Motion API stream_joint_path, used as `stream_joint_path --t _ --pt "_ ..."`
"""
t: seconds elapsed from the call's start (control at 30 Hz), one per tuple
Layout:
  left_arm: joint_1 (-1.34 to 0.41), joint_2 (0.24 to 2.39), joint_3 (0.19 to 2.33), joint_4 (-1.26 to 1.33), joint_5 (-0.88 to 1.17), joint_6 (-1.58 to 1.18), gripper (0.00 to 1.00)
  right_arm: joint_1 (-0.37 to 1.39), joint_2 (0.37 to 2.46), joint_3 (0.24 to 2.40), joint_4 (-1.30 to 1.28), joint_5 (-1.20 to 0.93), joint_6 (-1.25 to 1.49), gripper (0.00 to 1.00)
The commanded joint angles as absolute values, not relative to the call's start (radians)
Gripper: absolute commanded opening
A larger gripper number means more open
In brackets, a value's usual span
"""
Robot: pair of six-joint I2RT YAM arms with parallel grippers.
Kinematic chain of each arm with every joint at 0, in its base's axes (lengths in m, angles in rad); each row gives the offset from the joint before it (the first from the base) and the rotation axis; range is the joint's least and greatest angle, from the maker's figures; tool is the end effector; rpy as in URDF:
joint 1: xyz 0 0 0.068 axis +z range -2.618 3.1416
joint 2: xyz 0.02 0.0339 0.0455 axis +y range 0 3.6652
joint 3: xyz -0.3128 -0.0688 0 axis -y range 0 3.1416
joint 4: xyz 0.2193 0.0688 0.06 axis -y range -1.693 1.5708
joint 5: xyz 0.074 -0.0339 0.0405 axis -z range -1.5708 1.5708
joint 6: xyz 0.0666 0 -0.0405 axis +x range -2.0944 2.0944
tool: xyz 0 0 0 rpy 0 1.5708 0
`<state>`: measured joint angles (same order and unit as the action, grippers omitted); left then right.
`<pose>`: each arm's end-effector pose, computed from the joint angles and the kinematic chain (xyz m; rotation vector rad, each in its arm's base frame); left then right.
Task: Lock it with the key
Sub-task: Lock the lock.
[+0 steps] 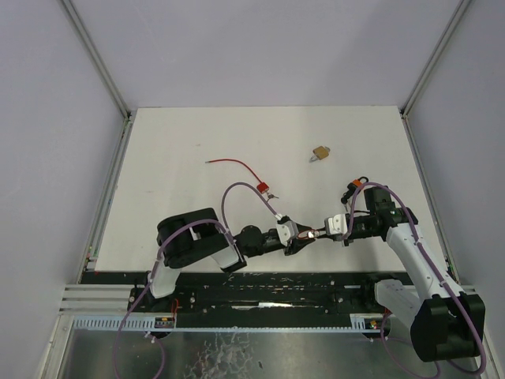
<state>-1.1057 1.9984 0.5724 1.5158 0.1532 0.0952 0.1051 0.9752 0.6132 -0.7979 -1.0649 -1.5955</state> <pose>0.1613 -0.3442 0.2023 0.9815 1.2033 -0.9234 0.1066 0.0698 0.2535 -1.7236 1.1749 0.6040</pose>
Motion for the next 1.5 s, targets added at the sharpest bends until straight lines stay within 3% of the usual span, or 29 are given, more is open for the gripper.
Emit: stream_joint_path --t 0.0,0.7,0.83,1.07,1.3,1.47 --pt "-1.11 2.031 0.606 1.599 0.167 0.077 0.37 0.109 0.977 0.628 -0.801 -1.096 -1.575 0.0" --pt "-1.113 2.018 0.621 1.6 0.204 0.061 0.32 0.109 0.995 0.627 -0.797 -1.098 -1.566 0.0" --pt "-1.113 2.022 0.617 1.6 0.205 0.064 0.24 0.109 0.994 0.627 -0.797 -1.097 -1.567 0.0" --pt "-1.113 2.009 0.608 1.598 0.229 0.08 0.01 0.109 0.995 0.625 -0.791 -1.099 -1.552 0.0" --pt "-1.112 1.998 0.592 1.577 0.231 0.109 0.0 0.109 0.992 0.625 -0.792 -1.105 -1.543 0.0" --pt "-1.113 1.982 0.589 1.528 0.246 0.122 0.0 0.109 0.979 0.625 -0.794 -1.105 -1.537 0.08"
